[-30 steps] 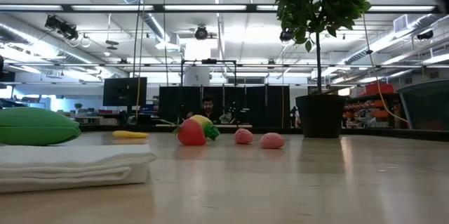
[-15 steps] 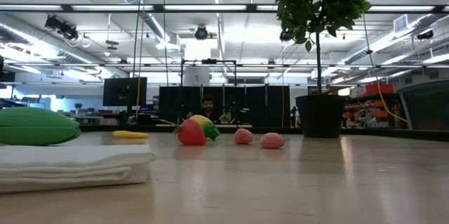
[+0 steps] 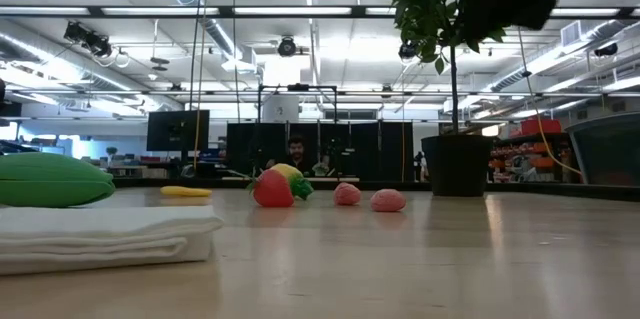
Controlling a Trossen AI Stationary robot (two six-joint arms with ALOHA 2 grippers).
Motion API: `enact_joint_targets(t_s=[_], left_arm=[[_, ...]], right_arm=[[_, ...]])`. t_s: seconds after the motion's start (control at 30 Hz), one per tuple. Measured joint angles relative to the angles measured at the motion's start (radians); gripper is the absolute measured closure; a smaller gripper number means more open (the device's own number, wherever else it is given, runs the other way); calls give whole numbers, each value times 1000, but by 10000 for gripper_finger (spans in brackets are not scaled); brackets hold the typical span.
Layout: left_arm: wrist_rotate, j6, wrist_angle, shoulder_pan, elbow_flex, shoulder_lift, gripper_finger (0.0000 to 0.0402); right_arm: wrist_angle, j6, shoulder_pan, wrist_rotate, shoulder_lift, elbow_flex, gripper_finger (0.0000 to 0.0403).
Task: Pick and placing Produce into tupperware
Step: Put the bottom pink peach into the gray bin
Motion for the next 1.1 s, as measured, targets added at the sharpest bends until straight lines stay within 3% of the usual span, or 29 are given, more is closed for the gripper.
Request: enact_joint_targets(t_s=[0.17, 0.4, 0.73, 1.1], left_arm=[[0, 0, 0, 0, 0, 0, 390], [0, 0, 0, 0, 0, 0, 380], [0, -1, 0, 0, 0, 0, 385], [0, -1, 0, 0, 0, 0, 380]], right_arm=[[105, -164, -101, -80, 151, 0, 270], [136, -227, -206, -99, 290, 0, 268], [213, -251, -254, -200, 340, 0, 245], [252, -241, -250, -200, 370, 0, 208]])
